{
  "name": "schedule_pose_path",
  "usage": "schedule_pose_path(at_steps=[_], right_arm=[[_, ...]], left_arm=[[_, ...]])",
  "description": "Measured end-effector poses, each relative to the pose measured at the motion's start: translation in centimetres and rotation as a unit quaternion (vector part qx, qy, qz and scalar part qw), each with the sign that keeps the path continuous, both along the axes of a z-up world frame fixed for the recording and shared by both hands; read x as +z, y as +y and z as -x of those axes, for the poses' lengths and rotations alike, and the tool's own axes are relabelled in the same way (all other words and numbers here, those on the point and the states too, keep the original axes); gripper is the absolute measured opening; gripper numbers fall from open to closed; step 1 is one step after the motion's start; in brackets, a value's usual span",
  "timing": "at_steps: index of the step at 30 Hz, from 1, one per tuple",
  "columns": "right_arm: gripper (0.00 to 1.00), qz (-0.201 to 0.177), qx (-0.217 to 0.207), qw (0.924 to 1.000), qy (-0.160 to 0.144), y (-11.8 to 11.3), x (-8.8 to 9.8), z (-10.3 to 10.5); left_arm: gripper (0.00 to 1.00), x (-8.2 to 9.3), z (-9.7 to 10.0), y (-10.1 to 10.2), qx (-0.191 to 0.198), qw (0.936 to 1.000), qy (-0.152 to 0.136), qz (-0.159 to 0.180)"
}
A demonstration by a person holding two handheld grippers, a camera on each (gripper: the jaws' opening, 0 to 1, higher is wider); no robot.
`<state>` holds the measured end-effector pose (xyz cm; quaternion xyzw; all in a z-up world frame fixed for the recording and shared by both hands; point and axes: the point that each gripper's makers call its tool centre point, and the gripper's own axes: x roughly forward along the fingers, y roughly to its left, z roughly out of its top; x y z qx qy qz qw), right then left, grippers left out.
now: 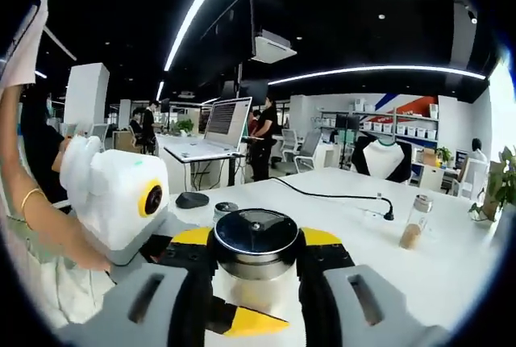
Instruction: Rotate the seasoning bottle until the label or dispensing opening points toward the visible target arrow and the bottle remains upright within the marked orientation range
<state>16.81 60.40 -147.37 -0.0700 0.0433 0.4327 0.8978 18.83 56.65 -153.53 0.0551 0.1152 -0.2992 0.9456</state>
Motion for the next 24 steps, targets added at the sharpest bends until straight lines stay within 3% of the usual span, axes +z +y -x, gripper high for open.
schedule_pose_path(at_steps=[5,10,15,16,20,23,24], right_arm=[[0.39,-0.003,-0.029,0.9995,-0.016,0.9,0.6,-0.9],[0.39,-0.004,-0.039,0.9992,-0.010,1.0,0.9,-1.8],[0.38,-0.027,-0.025,0.9992,0.014,0.7,1.3,-1.7],[0.38,-0.055,0.000,0.9978,0.039,0.3,1.9,-1.5],[0.38,-0.032,0.062,0.9974,0.017,0.4,2.9,-0.1],[0.38,-0.029,0.098,0.9944,0.026,0.2,3.4,0.7],[0.38,-0.028,0.110,0.9932,0.028,0.2,3.5,1.0]], left_arm=[[0.44,1.1,-0.8,1.7,0.086,0.9945,-0.039,-0.046],[0.45,1.2,-1.3,2.0,0.081,0.9955,-0.032,-0.038],[0.45,1.7,-0.7,1.6,0.047,0.9971,-0.053,-0.026],[0.45,2.7,-0.2,1.1,0.014,0.9971,-0.075,0.009],[0.46,3.8,0.5,0.3,-0.048,0.9948,-0.088,0.022],[0.48,4.4,1.1,-0.5,-0.097,0.9905,-0.095,0.022],[0.49,4.1,1.6,-0.9,-0.127,0.9887,-0.079,0.015]])
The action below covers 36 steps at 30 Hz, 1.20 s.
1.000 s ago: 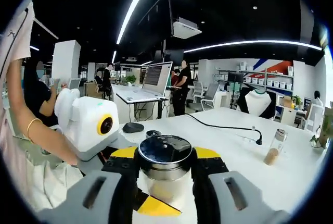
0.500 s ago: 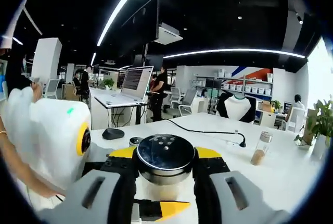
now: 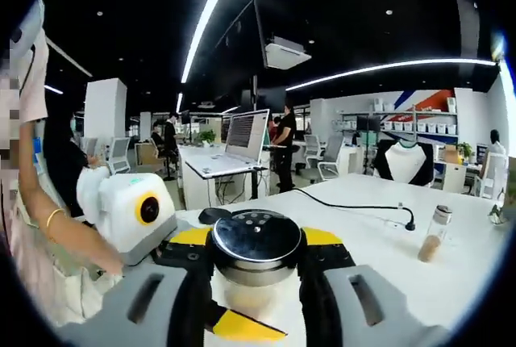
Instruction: Rotate the seasoning bottle until the label or dispensing opening points toward the visible target arrow and the bottle remains upright within the marked orientation range
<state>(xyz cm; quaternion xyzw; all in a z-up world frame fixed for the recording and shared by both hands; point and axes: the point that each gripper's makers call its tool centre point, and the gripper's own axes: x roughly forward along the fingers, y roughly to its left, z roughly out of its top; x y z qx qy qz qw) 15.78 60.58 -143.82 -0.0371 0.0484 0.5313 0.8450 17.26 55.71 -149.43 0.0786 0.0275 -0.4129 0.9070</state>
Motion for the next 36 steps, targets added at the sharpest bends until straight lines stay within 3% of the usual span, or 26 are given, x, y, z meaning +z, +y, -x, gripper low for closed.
schedule_pose_path(at_steps=[1,3,5,7,8,10,14,17,20,25,28,30,31,34,36], right_arm=[[0.38,0.001,0.010,1.0000,-0.001,0.0,0.1,0.3],[0.38,0.004,0.028,0.9996,-0.006,-0.1,0.3,1.0],[0.38,0.006,0.033,0.9994,-0.007,-0.2,0.4,1.4],[0.38,0.006,0.025,0.9996,-0.013,-0.4,0.6,1.3],[0.38,0.006,0.014,0.9998,-0.015,-0.7,0.6,1.0],[0.38,-0.001,0.007,1.0000,-0.005,-0.9,0.6,0.8],[0.38,0.023,-0.012,0.9991,-0.035,-0.9,0.2,0.9],[0.38,0.016,-0.047,0.9987,-0.013,-1.5,-0.2,0.4],[0.37,0.000,-0.072,0.9974,0.002,-1.9,-0.4,0.1],[0.36,-0.010,-0.129,0.9916,0.007,-2.1,-0.4,-0.1],[0.36,-0.024,-0.170,0.9850,0.012,-1.9,-0.4,-0.5],[0.37,-0.030,-0.197,0.9798,0.017,-1.7,-0.6,-0.8],[0.37,-0.033,-0.208,0.9773,0.020,-1.7,-0.6,-0.9],[0.37,-0.032,-0.209,0.9771,0.024,-1.6,-0.8,-1.1],[0.36,-0.041,-0.192,0.9798,0.039,-1.6,-0.7,-1.0]], left_arm=[[0.50,0.0,0.1,-0.3,-0.012,0.9999,0.006,-0.002],[0.52,0.4,0.7,-1.1,-0.061,0.9979,-0.012,-0.016],[0.52,0.4,1.2,-1.7,-0.091,0.9956,-0.004,-0.022],[0.50,0.6,0.6,-1.5,-0.060,0.9981,-0.005,-0.014],[0.49,0.5,0.2,-1.2,-0.036,0.9993,0.010,-0.003],[0.48,0.6,0.3,-1.5,-0.038,0.9993,0.005,0.000],[0.48,0.1,0.0,-1.6,0.007,0.9999,0.003,-0.006],[0.47,-0.3,-0.4,-1.3,0.051,0.9983,0.026,0.006],[0.47,-0.4,-0.5,-1.3,0.077,0.9965,0.029,0.012],[0.47,-0.3,-1.2,-0.2,0.152,0.9881,0.021,0.007],[0.47,-0.1,-1.3,0.2,0.187,0.9813,0.018,0.041],[0.47,-0.2,-1.3,0.7,0.210,0.9773,0.007,0.026],[0.47,-0.2,-1.2,0.6,0.212,0.9770,0.002,0.021],[0.47,-0.4,-1.0,0.6,0.203,0.9779,0.022,0.042],[0.47,-0.1,-0.9,0.9,0.193,0.9808,-0.002,0.030]])
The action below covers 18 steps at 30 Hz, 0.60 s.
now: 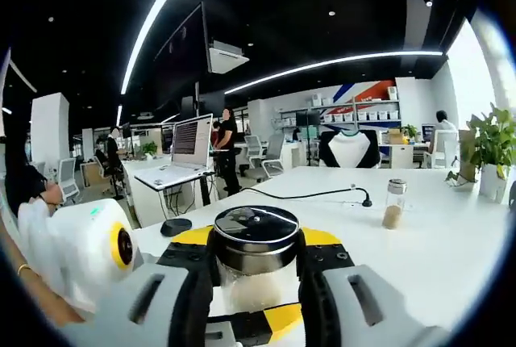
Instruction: Rotate the seasoning bottle until the label or dispensing opening points toward the visible target arrow and the bottle remains upright within the marked orientation range
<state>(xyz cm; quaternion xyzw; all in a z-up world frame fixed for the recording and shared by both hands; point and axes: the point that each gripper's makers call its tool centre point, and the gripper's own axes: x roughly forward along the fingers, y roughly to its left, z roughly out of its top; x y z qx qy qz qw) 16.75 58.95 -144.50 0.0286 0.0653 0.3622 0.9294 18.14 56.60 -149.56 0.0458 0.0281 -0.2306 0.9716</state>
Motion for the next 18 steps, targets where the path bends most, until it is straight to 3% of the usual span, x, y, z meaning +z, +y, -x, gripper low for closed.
schedule_pose_path(at_steps=[3,6,8,12,14,18], right_arm=[[0.36,-0.023,0.033,0.9992,0.002,-0.1,1.1,0.2],[0.36,-0.007,0.076,0.9965,-0.033,0.0,2.4,0.7],[0.36,-0.013,0.107,0.9934,-0.040,0.1,3.0,1.2],[0.36,-0.023,0.173,0.9839,-0.038,0.0,4.1,2.4],[0.36,-0.019,0.199,0.9789,-0.042,-0.1,4.5,3.1],[0.36,-0.004,0.234,0.9714,-0.039,-0.2,4.5,4.3]], left_arm=[[0.47,1.6,0.5,-0.1,-0.023,0.9990,-0.038,0.010],[0.46,2.9,0.8,-0.5,-0.070,0.9955,-0.060,0.023],[0.47,3.4,1.0,-0.8,-0.100,0.9923,-0.069,0.023],[0.48,4.8,2.3,-1.8,-0.195,0.9770,-0.072,0.047],[0.48,5.2,3.1,-2.0,-0.237,0.9674,-0.080,0.040],[0.49,5.0,4.4,-2.9,-0.304,0.9503,-0.058,0.039]])
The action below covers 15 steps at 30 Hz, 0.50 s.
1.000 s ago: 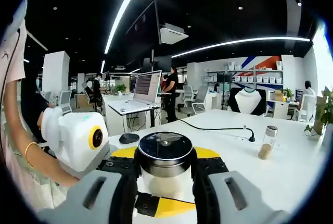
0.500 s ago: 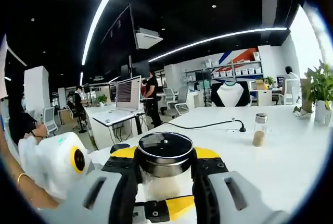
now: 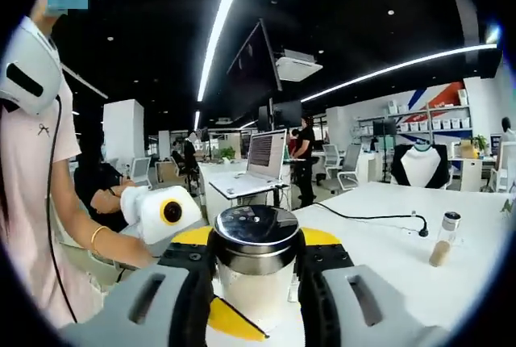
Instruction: Rotate the seasoning bottle until the label or dispensing opening points toward the visible target arrow and the bottle remains upright within the marked orientation range
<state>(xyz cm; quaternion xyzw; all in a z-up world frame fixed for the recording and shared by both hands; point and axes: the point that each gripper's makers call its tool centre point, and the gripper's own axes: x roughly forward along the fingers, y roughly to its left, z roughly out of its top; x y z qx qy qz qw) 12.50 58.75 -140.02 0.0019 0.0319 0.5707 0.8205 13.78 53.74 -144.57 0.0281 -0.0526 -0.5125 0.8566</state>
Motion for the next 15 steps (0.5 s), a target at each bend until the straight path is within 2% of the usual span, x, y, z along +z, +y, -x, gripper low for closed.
schedule_pose_path(at_steps=[2,3,7,11,14,15], right_arm=[[0.36,0.009,0.005,0.9999,-0.003,0.0,-0.2,0.2],[0.36,0.012,0.004,0.9999,-0.004,0.0,-0.4,0.3],[0.36,0.007,-0.005,1.0000,0.000,-0.3,-0.9,0.2],[0.37,0.008,-0.016,0.9998,-0.014,-0.4,-1.0,0.0],[0.36,0.007,-0.022,0.9996,-0.013,-0.5,-1.1,-0.2],[0.36,0.004,-0.032,0.9994,-0.011,-0.6,-1.3,-0.5]], left_arm=[[0.49,-0.4,0.0,-0.3,-0.012,0.9999,0.011,-0.005],[0.48,-0.6,0.0,-0.4,-0.011,0.9995,0.028,-0.002],[0.47,-1.0,-0.2,-0.8,0.006,0.9990,0.043,-0.007],[0.47,-1.3,-0.8,-1.0,0.044,0.9976,0.052,-0.011],[0.47,-1.4,-1.1,-0.9,0.055,0.9968,0.056,-0.010],[0.47,-1.6,-1.4,-0.8,0.072,0.9957,0.056,-0.015]])
